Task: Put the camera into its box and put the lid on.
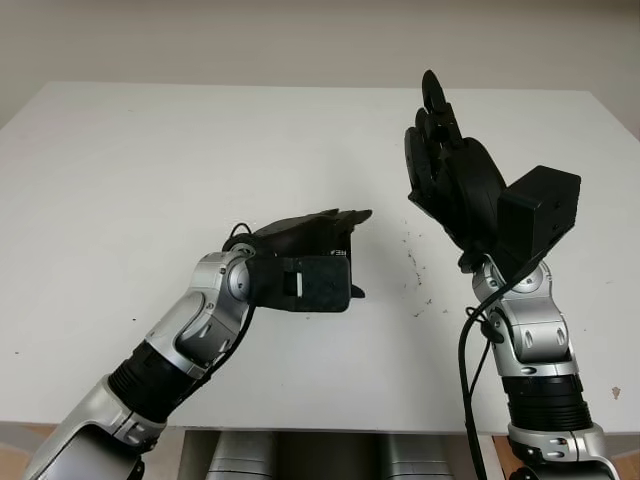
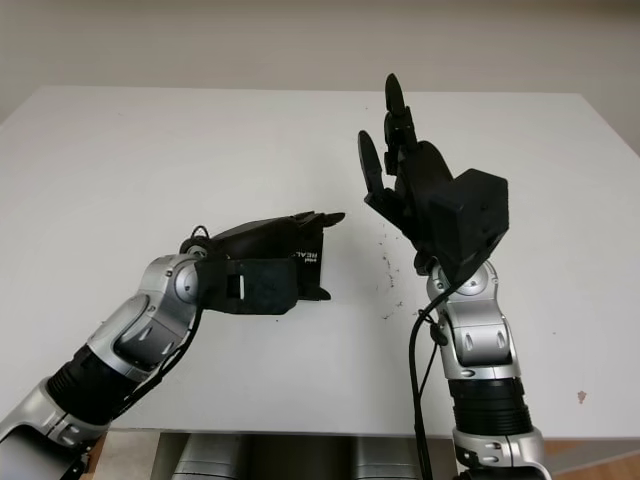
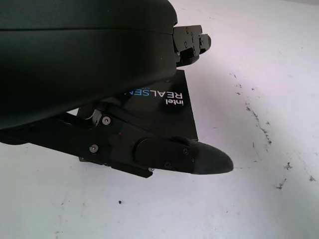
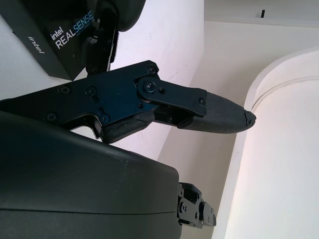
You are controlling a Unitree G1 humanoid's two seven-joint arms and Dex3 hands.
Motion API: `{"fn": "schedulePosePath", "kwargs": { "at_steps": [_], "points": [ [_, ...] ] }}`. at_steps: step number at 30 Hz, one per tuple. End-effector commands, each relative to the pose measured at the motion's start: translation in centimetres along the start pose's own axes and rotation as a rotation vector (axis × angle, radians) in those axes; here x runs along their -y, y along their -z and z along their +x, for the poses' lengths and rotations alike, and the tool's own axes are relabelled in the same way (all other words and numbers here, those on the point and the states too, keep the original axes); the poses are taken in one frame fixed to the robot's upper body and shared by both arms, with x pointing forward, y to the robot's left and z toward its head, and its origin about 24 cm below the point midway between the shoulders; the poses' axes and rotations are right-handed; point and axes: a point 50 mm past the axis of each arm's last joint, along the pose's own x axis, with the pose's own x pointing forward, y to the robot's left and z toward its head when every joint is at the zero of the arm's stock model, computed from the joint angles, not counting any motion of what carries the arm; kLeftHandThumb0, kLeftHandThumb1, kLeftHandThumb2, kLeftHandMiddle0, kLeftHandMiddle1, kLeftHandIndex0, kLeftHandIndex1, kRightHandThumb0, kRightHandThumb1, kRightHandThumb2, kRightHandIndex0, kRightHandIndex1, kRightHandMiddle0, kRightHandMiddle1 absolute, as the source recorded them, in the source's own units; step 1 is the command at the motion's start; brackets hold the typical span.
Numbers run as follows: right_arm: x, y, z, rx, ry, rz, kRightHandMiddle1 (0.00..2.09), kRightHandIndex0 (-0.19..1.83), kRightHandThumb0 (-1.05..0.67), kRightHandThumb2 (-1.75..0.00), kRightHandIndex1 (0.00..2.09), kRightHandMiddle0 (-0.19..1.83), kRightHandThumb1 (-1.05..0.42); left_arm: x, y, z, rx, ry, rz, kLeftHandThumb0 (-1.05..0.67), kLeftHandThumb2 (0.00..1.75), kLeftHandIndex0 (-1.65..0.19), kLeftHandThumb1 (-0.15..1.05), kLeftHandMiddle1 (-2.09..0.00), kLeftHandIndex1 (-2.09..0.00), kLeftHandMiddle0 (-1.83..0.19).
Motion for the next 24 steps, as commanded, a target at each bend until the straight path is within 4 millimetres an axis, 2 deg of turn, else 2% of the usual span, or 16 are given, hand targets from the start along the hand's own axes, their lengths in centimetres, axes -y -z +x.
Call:
{"fn": "schedulePosePath", "kwargs": {
  "at_steps": [1,9,14,18,24],
  "points": [
    [0.1,-0.6,0.0,0.032,0.002,-0.007,0.0,-0.19,-0.79,-0.67,0.0,-0.19,-1.05,0.1,0.0,-0.1,0.001,0.001,-0.002,-0.77,0.29,0.19,1.05,0.0,-0.01,0.19],
    [0.1,-0.5,-0.1,0.034,-0.002,-0.004,0.0,-0.19,-0.79,-0.68,0.0,-0.19,-1.05,0.4,0.3,-0.8,0.0,-0.006,-0.054,-0.78,0.39,0.19,1.05,0.0,0.0,0.19],
    [0.2,-0.4,-0.1,0.026,-0.001,-0.015,0.0,-0.19,-0.8,-0.67,0.0,-0.19,-1.05,-0.1,1.0,-1.7,-0.002,-0.068,-0.165,-0.76,0.47,0.19,1.05,0.0,0.0,0.19],
    [0.3,-0.4,-0.1,0.029,-0.002,-0.01,0.0,-0.19,-0.79,-0.67,0.0,-0.19,-1.05,-1.5,2.8,-2.5,-0.008,-0.225,-0.314,-0.74,0.48,0.19,1.05,0.0,0.0,0.19],
    [0.5,-0.1,-0.1,0.022,-0.005,0.008,0.0,-0.19,-0.77,-0.69,0.0,-0.19,-1.05,-4.4,5.6,-3.3,-0.02,-0.486,-0.431,-0.75,0.57,0.19,1.05,-0.01,0.0,0.19]
  ]
}}
